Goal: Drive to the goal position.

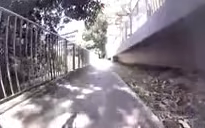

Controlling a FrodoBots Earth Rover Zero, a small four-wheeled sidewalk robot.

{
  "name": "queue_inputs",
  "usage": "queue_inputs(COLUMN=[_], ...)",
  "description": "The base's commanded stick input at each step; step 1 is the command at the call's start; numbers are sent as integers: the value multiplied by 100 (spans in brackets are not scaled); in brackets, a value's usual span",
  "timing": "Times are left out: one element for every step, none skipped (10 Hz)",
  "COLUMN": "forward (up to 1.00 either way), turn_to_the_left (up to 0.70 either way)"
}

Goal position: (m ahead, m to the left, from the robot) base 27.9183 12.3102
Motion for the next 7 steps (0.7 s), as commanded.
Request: queue_inputs(forward=[85,85,85,85,85,85,85], turn_to_the_left=[0,0,0,0,0,0,0])
